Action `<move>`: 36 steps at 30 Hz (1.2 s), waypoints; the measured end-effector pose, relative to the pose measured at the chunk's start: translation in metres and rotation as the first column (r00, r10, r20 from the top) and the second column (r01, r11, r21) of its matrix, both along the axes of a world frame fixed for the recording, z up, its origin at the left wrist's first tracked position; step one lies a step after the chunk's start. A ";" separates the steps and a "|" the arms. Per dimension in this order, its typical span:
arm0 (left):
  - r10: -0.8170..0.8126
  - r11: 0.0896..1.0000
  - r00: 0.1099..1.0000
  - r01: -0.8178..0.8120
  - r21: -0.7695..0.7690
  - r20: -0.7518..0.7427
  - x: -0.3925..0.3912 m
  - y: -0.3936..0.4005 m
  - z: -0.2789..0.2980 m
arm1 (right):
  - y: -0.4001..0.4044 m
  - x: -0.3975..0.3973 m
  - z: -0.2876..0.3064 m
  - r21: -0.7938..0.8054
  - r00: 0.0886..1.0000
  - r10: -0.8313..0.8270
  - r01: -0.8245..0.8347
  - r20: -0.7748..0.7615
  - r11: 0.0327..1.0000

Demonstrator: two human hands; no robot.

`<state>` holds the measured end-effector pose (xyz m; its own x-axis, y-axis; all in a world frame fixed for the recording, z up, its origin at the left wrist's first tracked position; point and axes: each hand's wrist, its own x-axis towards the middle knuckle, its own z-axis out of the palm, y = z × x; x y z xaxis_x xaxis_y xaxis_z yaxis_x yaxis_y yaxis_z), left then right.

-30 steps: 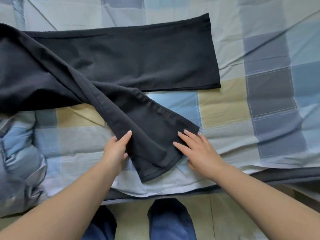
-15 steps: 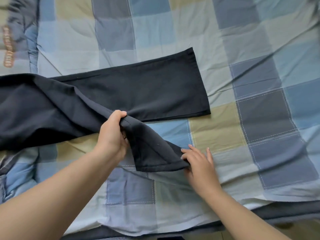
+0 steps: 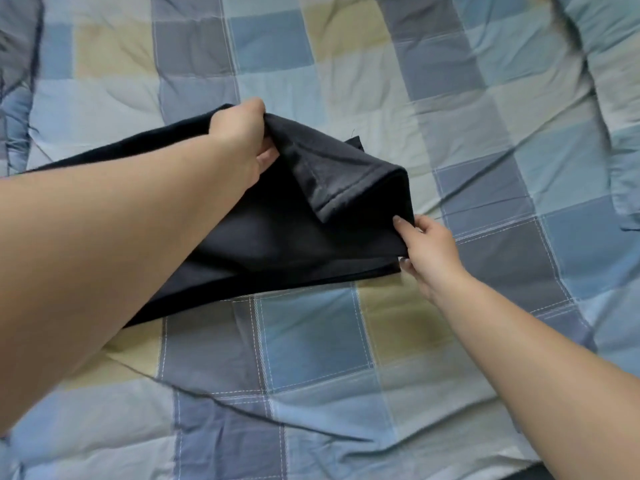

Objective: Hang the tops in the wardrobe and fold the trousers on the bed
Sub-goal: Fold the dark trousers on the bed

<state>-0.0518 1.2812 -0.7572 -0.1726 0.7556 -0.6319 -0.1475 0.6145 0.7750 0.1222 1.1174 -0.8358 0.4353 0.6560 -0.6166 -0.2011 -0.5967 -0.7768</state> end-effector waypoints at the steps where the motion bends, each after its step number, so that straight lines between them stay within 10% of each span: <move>1: -0.020 1.000 1.000 0.021 -0.012 0.012 0.002 0.001 -0.004 | 0.004 0.003 -0.005 -0.030 1.000 -0.005 0.004 -0.008 1.000; 13: 0.015 0.907 0.995 -0.054 -0.417 -0.097 -0.107 -0.149 -0.098 | -0.027 -0.009 -0.048 -0.230 0.991 -0.107 0.123 0.082 0.965; 19: 0.282 0.897 0.959 -0.270 -0.349 -0.019 -0.123 -0.155 -0.104 | -0.022 -0.020 -0.039 -0.251 0.946 -0.205 0.141 -0.251 0.958; 29: 0.401 0.860 0.916 -0.366 -0.356 0.026 -0.162 -0.182 -0.099 | -0.036 -0.028 -0.030 -0.194 0.860 -0.429 0.387 -0.277 0.901; 36: 0.488 0.834 0.869 -0.437 -0.337 0.079 -0.247 -0.169 -0.082 | -0.043 -0.130 -0.013 -0.257 0.936 -0.115 0.028 -0.333 0.966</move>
<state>-0.2983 1.1127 -0.8392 -0.3353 0.3826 -0.8609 -0.5752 0.6406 0.5087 -0.0073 1.0744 -0.8486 0.2092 0.4409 -0.8729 -0.4772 -0.7331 -0.4846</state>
